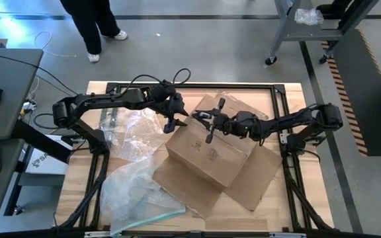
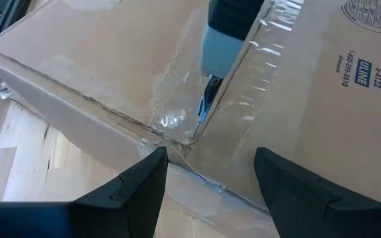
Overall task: Unpack boxes
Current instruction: Break down cardboard box until it is fully flat
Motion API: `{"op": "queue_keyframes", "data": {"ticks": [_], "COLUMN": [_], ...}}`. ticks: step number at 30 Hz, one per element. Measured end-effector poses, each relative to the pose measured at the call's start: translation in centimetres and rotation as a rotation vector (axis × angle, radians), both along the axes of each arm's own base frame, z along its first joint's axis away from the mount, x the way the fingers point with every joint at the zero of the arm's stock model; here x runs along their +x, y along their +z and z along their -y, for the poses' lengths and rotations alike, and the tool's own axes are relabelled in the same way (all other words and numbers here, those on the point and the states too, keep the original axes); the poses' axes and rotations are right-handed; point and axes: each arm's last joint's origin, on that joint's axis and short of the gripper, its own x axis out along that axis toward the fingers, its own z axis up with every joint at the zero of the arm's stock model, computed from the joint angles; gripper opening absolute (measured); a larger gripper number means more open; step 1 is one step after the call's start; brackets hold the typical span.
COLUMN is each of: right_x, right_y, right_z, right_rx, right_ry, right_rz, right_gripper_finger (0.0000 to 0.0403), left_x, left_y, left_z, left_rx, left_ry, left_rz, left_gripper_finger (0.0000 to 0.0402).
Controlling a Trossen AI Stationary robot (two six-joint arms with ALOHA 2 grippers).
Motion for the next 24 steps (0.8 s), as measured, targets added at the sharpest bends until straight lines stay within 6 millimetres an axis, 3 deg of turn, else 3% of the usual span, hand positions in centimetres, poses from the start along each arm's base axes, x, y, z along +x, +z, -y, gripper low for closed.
{"op": "queue_keyframes", "data": {"ticks": [24], "right_x": [0.0], "right_y": [-0.1], "right_z": [-1.3], "right_rx": [-0.016], "right_ry": [-0.034], "right_rz": [-0.016], "right_gripper_finger": [0.0069], "left_x": [0.0], "left_y": [-0.1], "left_z": [0.0], "left_rx": [-0.011], "left_ry": [0.012], "left_rz": [-0.006], "left_gripper_finger": [0.0214]}}
